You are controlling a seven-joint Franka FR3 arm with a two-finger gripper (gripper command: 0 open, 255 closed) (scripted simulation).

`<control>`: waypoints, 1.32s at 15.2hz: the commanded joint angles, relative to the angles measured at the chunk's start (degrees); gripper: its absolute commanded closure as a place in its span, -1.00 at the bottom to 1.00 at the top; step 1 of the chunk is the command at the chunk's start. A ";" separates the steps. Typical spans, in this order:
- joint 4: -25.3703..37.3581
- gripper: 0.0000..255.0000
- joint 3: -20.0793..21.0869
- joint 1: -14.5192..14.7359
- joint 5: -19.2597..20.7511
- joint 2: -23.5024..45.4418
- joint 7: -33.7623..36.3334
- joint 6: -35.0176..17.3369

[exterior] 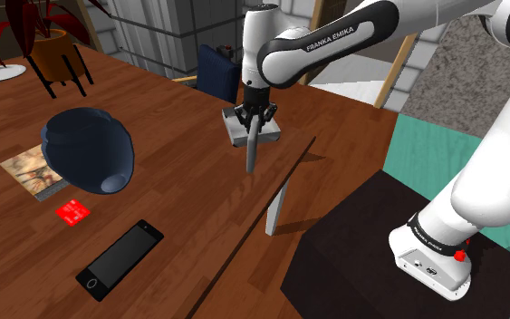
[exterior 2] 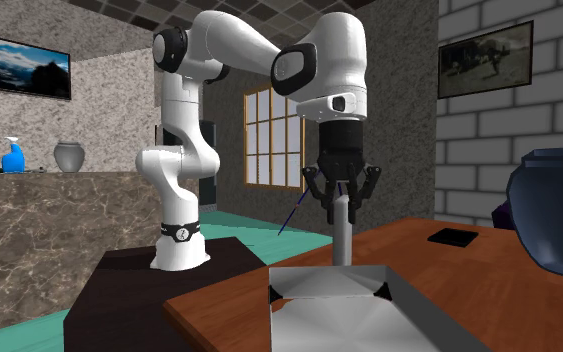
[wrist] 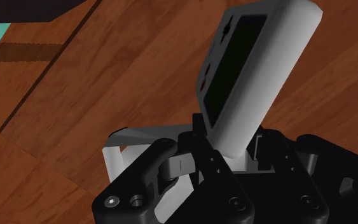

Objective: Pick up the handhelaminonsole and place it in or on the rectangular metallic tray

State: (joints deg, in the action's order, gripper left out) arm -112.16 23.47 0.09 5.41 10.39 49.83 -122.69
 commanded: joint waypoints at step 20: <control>6.16 1.00 0.33 -0.32 -1.87 -3.39 -1.31 9.24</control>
State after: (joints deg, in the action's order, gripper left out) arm -106.53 23.80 -0.14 3.79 7.48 48.74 -114.40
